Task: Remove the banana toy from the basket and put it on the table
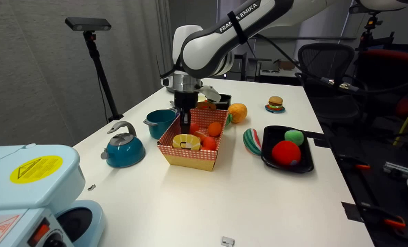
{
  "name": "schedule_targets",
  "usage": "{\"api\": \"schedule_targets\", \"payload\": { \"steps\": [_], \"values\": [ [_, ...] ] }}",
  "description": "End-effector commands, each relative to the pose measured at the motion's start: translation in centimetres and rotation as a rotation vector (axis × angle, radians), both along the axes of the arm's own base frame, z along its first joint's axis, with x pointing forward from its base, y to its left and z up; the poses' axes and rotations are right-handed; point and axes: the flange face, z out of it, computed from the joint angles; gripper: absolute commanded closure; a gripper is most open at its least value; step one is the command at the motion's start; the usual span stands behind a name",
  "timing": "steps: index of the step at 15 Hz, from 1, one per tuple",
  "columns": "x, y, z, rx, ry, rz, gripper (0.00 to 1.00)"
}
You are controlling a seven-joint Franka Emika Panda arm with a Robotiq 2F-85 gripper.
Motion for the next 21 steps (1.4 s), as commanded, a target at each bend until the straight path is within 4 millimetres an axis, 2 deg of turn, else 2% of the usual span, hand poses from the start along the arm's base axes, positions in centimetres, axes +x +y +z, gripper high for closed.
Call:
{"api": "schedule_targets", "payload": {
  "steps": [1, 4, 8, 11, 15, 19, 21],
  "values": [
    [-0.2, -0.5, 1.0, -0.007, -0.014, -0.020, 1.00],
    [-0.6, -0.3, 3.0, 0.002, -0.029, -0.014, 0.99],
    [-1.6, 0.5, 7.6, 0.018, -0.075, 0.003, 0.99],
    [-3.2, 0.9, 11.6, 0.023, -0.112, 0.022, 0.99],
    [-5.3, 1.3, 15.7, 0.040, -0.154, 0.021, 0.99],
    [-6.1, 0.4, 20.0, 0.084, -0.215, -0.037, 0.99],
    [-6.5, -0.9, 22.1, 0.108, -0.242, -0.079, 0.99]
  ]
}}
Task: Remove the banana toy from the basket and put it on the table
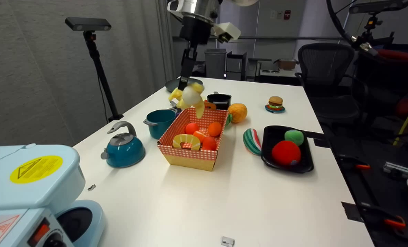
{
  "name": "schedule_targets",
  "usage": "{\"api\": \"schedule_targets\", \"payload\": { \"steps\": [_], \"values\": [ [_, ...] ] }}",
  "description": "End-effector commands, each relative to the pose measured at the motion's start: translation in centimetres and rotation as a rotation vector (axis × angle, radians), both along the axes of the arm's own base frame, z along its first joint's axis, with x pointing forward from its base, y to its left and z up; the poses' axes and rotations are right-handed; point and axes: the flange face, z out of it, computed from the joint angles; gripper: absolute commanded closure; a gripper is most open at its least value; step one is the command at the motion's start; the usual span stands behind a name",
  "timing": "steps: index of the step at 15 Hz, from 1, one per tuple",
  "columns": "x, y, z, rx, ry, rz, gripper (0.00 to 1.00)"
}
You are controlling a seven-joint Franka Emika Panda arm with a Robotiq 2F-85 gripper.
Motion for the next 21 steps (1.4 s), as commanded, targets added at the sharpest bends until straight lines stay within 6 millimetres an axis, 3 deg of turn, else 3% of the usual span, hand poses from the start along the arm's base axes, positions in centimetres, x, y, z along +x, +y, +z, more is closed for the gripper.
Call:
{"api": "schedule_targets", "payload": {
  "steps": [1, 8, 11, 18, 21],
  "values": [
    [-1.7, -2.7, 3.8, 0.049, -0.066, -0.069, 0.99],
    [-3.4, -11.4, 10.1, 0.070, -0.194, -0.259, 0.99],
    [-4.1, -14.7, 11.5, 0.059, -0.234, -0.323, 0.99],
    [-5.3, -18.2, 11.0, 0.035, -0.250, -0.412, 0.99],
    [-5.9, -18.8, 9.1, 0.025, -0.251, -0.448, 0.99]
  ]
}}
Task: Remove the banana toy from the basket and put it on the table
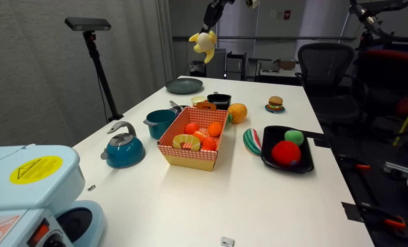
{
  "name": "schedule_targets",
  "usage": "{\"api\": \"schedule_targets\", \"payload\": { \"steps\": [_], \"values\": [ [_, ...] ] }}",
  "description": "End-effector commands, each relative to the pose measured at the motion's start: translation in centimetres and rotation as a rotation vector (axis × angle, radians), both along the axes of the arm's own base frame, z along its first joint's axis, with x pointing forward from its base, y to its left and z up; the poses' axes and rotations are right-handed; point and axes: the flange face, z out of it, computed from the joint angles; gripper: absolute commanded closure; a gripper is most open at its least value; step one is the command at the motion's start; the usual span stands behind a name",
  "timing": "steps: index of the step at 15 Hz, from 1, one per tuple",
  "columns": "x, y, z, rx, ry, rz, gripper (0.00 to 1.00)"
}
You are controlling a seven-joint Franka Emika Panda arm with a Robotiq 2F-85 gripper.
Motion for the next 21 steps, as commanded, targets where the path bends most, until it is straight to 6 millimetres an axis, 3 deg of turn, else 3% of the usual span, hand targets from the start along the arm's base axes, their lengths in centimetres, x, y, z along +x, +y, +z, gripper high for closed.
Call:
{"api": "schedule_targets", "payload": {
  "steps": [1, 9, 17, 21],
  "values": [
    [-1.8, -1.0, -1.3, 0.013, -0.020, -0.070, 0.99],
    [-4.7, -5.2, -2.8, 0.005, -0.073, -0.228, 0.99],
    [-8.3, -6.8, -4.6, -0.022, -0.065, -0.286, 0.99],
    [-9.0, -7.8, -5.0, -0.019, -0.080, -0.326, 0.99]
  ]
}}
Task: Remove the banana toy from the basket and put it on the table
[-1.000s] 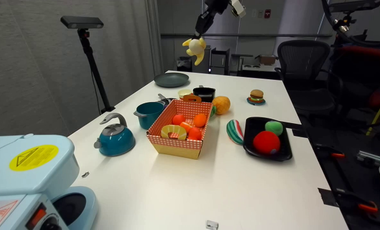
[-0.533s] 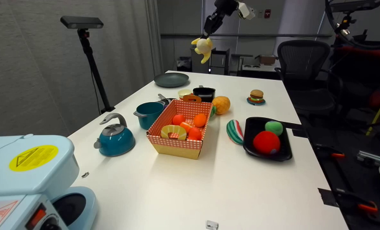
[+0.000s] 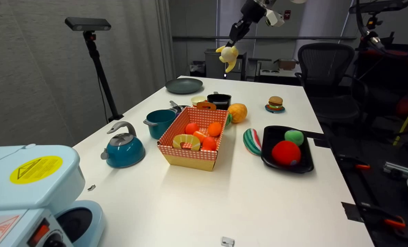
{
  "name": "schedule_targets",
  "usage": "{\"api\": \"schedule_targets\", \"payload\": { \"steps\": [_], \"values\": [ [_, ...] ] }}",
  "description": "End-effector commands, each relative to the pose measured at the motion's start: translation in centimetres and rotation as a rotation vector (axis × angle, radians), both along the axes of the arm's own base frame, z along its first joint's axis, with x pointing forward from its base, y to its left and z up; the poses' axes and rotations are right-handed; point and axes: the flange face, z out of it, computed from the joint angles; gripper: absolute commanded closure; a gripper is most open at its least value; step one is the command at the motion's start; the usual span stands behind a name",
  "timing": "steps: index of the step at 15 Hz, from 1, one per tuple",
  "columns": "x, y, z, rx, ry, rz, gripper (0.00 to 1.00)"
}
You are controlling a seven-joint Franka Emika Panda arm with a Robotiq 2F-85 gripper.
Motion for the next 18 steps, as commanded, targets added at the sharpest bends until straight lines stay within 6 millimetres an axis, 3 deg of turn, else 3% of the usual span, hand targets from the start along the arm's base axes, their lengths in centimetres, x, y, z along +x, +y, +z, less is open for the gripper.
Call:
{"api": "schedule_targets", "payload": {
  "steps": [1, 8, 15, 17, 18],
  "values": [
    [-1.3, -0.8, 0.4, 0.008, -0.038, -0.060, 0.99],
    [-1.6, -3.0, 0.1, 0.012, -0.046, -0.120, 0.99],
    [-1.7, -3.8, -0.5, 0.019, -0.039, -0.149, 0.99],
    [-1.6, -3.8, -0.8, 0.023, -0.029, -0.158, 0.69],
    [-1.5, -3.8, -0.9, 0.024, -0.025, -0.159, 0.62]
  ]
}}
